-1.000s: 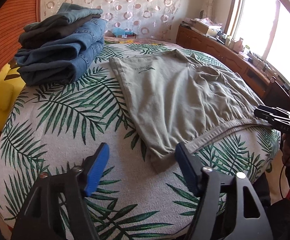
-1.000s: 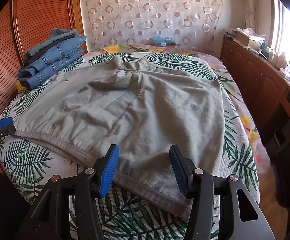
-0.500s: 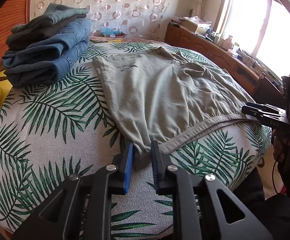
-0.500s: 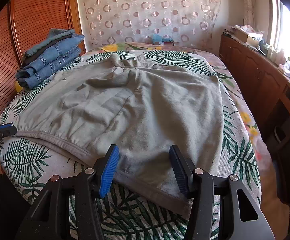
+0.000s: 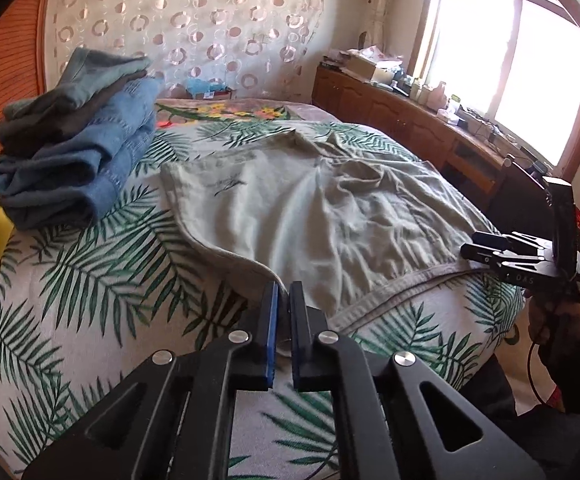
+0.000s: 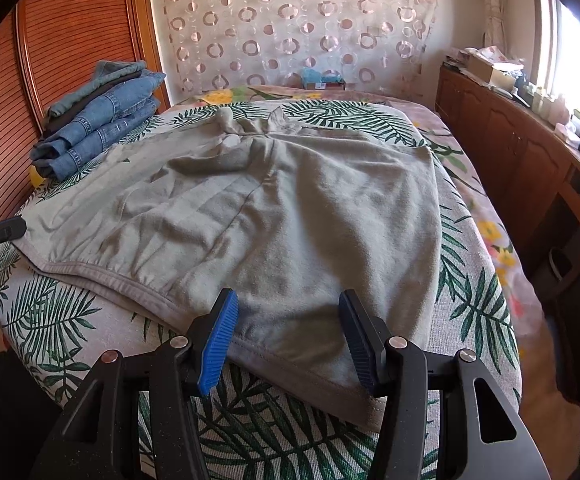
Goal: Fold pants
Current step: 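Lift the hem with the left gripper, fold it over, then open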
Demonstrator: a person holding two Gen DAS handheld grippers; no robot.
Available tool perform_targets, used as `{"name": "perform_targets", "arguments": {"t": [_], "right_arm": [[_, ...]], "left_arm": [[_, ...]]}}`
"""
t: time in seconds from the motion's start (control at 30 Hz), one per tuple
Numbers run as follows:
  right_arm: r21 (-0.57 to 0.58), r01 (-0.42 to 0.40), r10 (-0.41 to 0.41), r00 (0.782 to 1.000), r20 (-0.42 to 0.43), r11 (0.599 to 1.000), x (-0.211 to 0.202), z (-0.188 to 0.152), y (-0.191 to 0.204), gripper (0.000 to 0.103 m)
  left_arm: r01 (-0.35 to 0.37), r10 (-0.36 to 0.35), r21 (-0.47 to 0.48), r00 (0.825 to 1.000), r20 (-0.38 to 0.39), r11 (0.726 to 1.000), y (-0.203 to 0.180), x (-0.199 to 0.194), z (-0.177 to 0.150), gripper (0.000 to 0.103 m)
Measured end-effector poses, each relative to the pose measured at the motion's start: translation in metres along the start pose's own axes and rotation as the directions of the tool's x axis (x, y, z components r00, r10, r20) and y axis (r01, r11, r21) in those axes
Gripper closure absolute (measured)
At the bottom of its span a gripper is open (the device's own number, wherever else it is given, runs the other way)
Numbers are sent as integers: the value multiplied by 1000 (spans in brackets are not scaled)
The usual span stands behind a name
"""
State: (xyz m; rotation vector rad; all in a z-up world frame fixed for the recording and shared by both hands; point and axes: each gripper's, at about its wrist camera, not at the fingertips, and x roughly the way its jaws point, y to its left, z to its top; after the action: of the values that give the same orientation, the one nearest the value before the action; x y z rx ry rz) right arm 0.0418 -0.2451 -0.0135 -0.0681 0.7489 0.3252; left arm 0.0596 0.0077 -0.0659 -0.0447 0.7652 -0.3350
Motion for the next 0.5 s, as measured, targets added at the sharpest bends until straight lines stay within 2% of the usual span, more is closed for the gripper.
{"name": "perform_targets", "arguments": {"t": [0.27, 0.5], "right_arm": [[21, 7, -7, 1000, 20, 1000, -10, -1, -8, 48], [45, 20, -22, 999, 40, 999, -23, -6, -21, 48]], "left_arm": [[39, -41, 86, 999, 17, 996, -33, 7, 26, 97], [92, -95, 170, 995, 11, 981, -70, 21, 50, 97]]}}
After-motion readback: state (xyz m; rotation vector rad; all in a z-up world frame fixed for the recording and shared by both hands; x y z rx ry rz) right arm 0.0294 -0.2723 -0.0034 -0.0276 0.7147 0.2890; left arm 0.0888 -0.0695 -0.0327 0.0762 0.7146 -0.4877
